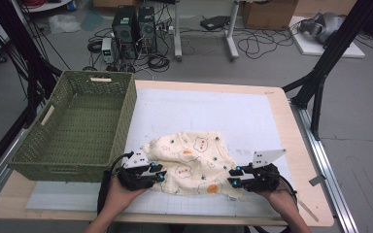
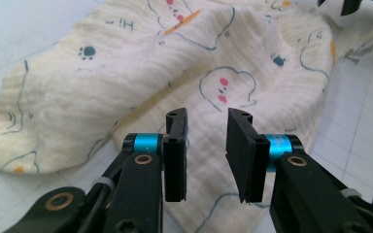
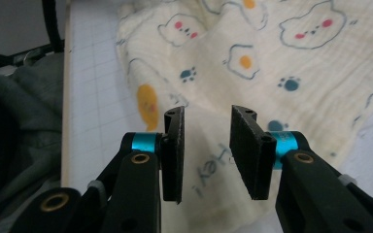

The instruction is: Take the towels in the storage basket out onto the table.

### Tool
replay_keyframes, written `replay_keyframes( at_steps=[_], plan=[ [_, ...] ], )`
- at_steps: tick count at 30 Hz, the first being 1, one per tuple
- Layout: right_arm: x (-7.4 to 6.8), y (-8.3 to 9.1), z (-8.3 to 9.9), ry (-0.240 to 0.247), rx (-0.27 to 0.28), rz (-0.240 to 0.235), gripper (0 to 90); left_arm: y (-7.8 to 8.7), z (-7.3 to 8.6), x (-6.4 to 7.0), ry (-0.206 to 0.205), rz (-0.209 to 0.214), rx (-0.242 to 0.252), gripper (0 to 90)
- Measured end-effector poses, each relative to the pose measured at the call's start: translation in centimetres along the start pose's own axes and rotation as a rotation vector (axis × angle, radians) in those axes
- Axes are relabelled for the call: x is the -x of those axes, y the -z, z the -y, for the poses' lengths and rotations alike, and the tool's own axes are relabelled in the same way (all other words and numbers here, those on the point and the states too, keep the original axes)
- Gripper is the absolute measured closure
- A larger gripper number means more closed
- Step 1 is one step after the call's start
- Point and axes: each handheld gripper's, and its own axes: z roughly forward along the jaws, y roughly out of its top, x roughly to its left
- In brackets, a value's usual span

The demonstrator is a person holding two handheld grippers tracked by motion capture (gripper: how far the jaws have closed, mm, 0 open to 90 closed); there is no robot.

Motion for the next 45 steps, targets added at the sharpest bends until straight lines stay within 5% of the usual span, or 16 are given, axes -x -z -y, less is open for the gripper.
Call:
replay_keyframes(
  at_steps=[12, 21, 30, 39, 45],
  plan=[
    [-0.8, -0.2, 1.8, 0.017, -0.101, -0.018, 70.2, -0.7, 1.0, 0.1, -0.023, -0.016, -0.112, 70.7],
    [-0.5, -0.7, 1.8, 0.028, -0.124, -0.019, 81.2, -0.6, 1.0, 0.1, -0.013, -0.018, -0.12, 87.5],
    [-0.8, -0.5, 1.8, 0.039, -0.127, -0.064, 87.5, 0.2, 1.4, 0.7, -0.013, -0.004, -0.135, 89.1],
    [-1.6, 0.2, 2.0, 0.033, -0.12, -0.1, 81.3, 1.6, 1.6, 1.7, -0.005, 0.021, -0.092, 87.3],
    [-0.3, 0.7, -0.3, 0.036, -0.053, -0.037, 73.6, 1.2, 0.5, 0.7, 0.019, -0.004, -0.019, 79.2]
  ],
)
